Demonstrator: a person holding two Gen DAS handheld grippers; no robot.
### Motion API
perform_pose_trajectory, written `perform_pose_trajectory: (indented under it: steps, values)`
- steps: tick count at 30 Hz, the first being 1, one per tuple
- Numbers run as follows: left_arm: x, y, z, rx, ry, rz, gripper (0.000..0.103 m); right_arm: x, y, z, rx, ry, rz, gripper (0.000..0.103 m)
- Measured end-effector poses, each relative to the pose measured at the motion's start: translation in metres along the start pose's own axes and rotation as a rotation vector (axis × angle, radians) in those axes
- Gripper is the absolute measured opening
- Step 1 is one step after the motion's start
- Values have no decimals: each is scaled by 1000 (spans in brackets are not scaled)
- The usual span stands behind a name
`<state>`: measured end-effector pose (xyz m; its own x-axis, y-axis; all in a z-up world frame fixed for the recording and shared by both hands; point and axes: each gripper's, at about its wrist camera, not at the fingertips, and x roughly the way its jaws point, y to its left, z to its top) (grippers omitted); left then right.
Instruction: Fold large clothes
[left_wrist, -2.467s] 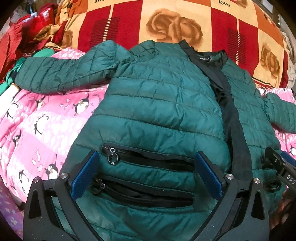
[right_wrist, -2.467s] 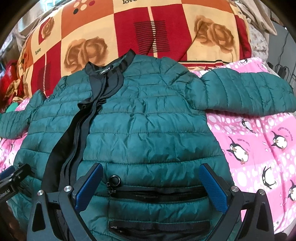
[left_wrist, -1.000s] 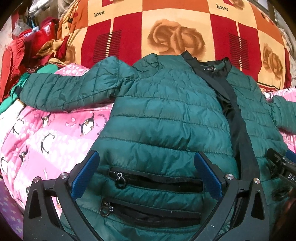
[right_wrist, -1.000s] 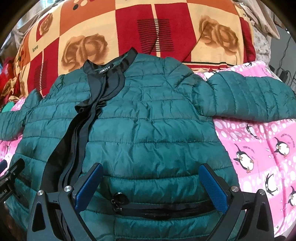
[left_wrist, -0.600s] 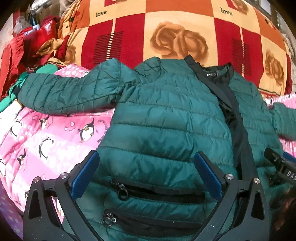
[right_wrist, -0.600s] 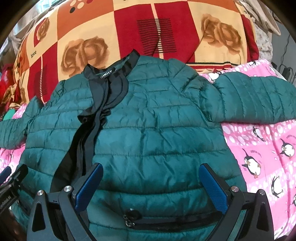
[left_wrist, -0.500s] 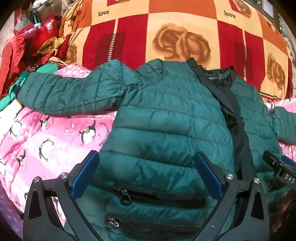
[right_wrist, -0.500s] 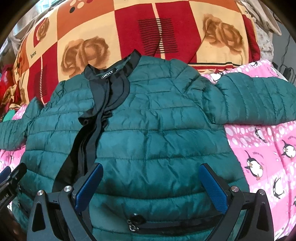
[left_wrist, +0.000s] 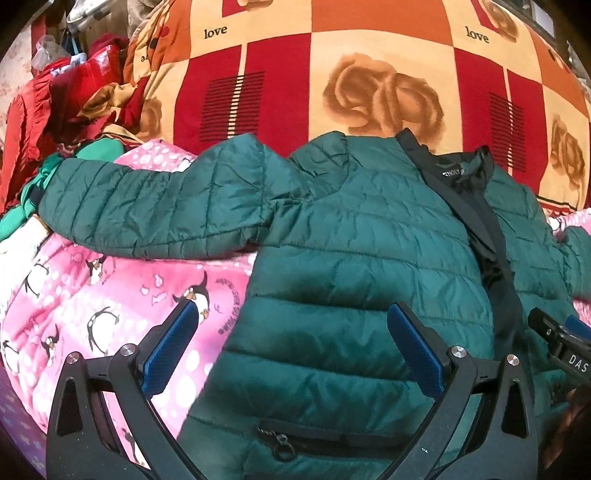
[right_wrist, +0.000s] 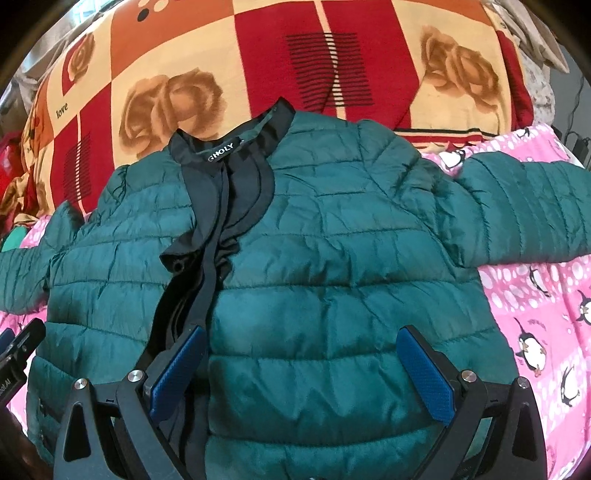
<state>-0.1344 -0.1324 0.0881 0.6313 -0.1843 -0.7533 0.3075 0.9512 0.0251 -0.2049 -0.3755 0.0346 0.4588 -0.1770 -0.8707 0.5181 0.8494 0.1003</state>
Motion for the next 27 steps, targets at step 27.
perform_pose_trajectory:
  steps: [27]
  values:
    - [33,33,21,-41,19,34,103,36,35,14,-21,0,-15,103]
